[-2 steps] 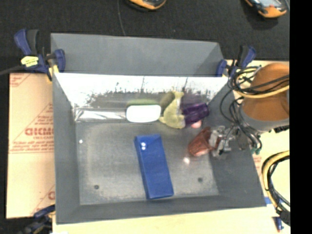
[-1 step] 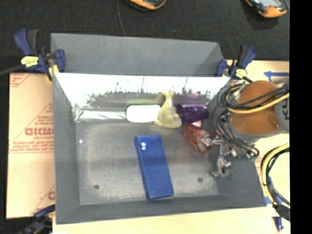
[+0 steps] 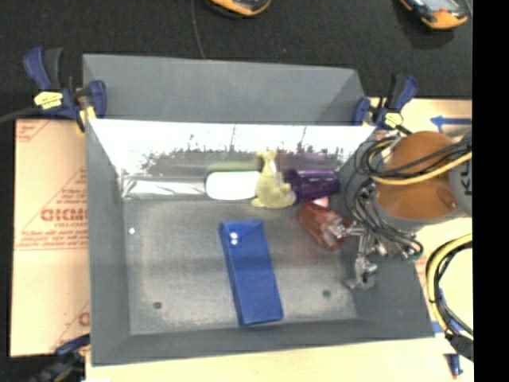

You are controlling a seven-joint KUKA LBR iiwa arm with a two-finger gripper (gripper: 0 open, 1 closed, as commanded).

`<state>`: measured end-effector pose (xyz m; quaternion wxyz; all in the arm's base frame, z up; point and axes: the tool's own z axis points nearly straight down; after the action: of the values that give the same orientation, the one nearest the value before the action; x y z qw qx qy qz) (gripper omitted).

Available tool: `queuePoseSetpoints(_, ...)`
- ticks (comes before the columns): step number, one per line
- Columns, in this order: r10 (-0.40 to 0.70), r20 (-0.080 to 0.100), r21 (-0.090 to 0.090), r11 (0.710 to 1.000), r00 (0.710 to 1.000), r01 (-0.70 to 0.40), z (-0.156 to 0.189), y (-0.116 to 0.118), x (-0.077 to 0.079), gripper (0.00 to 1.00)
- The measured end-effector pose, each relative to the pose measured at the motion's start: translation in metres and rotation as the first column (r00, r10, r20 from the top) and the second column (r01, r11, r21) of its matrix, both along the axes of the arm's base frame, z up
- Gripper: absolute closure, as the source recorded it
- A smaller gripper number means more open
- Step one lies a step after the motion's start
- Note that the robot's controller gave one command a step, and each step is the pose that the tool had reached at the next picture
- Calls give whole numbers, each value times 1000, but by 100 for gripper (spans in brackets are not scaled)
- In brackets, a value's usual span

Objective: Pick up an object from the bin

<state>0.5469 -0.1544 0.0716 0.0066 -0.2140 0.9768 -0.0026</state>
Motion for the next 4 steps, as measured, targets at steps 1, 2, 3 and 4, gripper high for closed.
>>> queuePoseSetpoints(1, 33, -1, -6, 999, 999, -33, 1, 7, 1, 0)
queuePoseSetpoints(2, 35, 7, -5, 999, 999, -35, 1, 5, -26, 0)
queuePoseSetpoints(3, 4, -2, -6, 1000, 1000, -4, 17, 19, 41, 0)
queuePoseSetpoints(4, -3, -9, -2, 1000, 1000, 3, 60, 12, 6, 0)
